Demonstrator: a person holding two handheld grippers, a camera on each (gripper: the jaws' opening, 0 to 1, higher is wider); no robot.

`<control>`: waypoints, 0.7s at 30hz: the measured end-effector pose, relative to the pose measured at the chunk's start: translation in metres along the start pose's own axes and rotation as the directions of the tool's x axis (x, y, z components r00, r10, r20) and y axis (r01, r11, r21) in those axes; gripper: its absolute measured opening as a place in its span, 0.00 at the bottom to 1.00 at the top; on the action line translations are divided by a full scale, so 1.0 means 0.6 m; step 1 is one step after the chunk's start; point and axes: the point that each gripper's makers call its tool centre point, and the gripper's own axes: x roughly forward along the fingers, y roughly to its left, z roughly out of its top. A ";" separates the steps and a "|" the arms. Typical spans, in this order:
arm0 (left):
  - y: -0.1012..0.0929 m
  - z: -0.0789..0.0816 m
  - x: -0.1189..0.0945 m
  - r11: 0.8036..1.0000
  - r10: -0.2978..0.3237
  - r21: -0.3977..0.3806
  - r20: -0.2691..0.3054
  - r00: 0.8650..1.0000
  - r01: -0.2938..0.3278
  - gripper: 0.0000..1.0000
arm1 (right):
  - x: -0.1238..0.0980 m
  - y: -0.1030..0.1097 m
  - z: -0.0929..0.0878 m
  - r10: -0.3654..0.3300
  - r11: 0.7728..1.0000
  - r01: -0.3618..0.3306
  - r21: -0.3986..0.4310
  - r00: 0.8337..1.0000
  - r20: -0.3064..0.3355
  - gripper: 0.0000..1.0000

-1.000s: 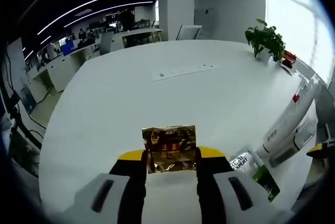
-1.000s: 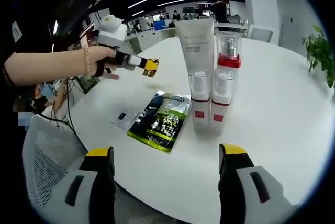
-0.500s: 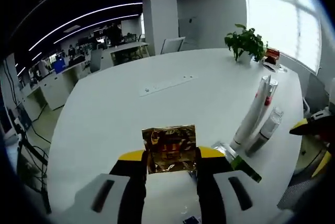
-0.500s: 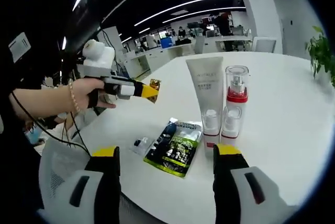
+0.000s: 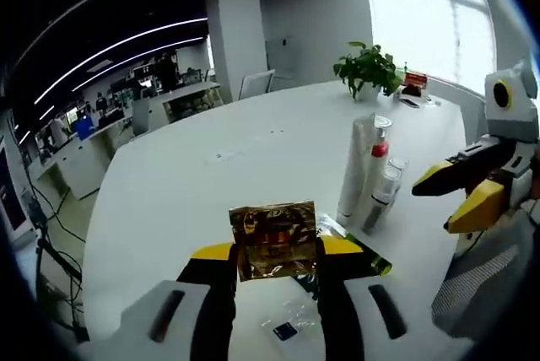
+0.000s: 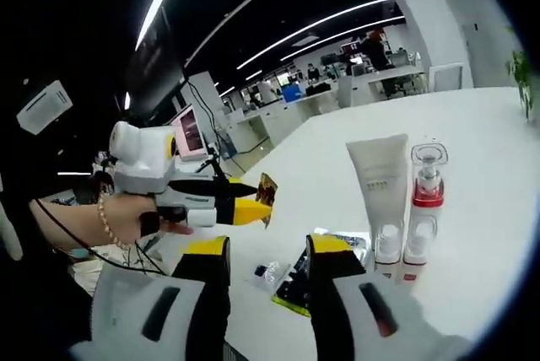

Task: Arrange the skincare products in the storage area until every visible bottle or jar stands upright without overlapping.

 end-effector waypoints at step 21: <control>-0.066 0.002 -0.051 0.992 -0.018 0.124 0.031 0.999 0.014 0.34 | 0.055 0.017 0.007 0.030 0.997 -0.029 0.068 0.999 -0.013 0.12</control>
